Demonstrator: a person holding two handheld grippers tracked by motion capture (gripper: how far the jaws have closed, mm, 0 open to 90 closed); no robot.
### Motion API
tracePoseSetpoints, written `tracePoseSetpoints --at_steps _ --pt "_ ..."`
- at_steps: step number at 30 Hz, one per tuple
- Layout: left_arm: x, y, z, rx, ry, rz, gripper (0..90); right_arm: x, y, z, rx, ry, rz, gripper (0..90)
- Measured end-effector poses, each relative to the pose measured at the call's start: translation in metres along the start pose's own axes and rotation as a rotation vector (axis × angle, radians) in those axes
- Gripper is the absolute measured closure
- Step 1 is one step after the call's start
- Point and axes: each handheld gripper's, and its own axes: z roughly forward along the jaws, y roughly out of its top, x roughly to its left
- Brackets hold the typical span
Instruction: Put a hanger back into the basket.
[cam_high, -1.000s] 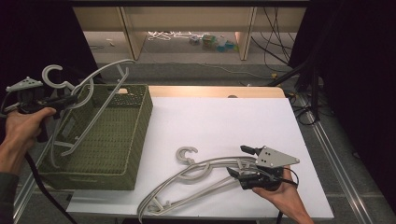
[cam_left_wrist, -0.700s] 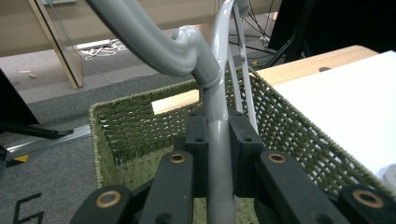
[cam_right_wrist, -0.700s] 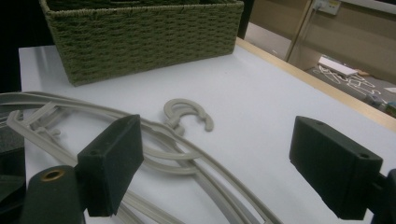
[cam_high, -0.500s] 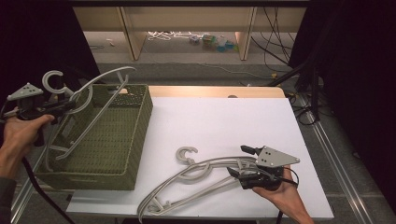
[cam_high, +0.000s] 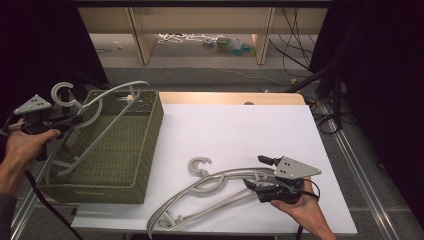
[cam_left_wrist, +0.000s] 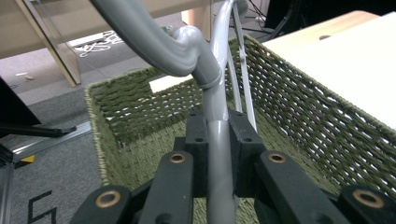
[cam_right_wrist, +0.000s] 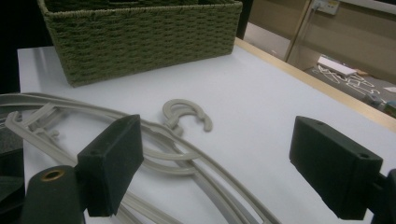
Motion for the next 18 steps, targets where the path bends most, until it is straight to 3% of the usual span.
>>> tracePoseSetpoints --at_steps 6,10,14,15,18 --pt "-0.004 -0.003 0.012 0.054 -0.014 0.012 80.0 -0.001 0.0 -0.001 0.008 0.006 0.003 18.3" --pt "-0.004 -0.003 0.018 0.11 -0.004 0.023 79.9 -0.001 0.0 -0.001 0.01 0.005 0.002 18.3" --pt "-0.003 -0.005 0.026 0.135 0.004 0.015 79.7 -0.001 -0.001 -0.001 0.014 0.007 0.002 18.3" --pt "-0.003 -0.006 0.027 0.162 0.004 0.023 79.7 -0.001 -0.001 -0.001 0.014 0.006 0.001 18.3" --pt "-0.004 -0.01 0.035 0.161 -0.001 0.002 79.7 -0.001 -0.001 -0.002 0.014 0.007 0.002 18.3"
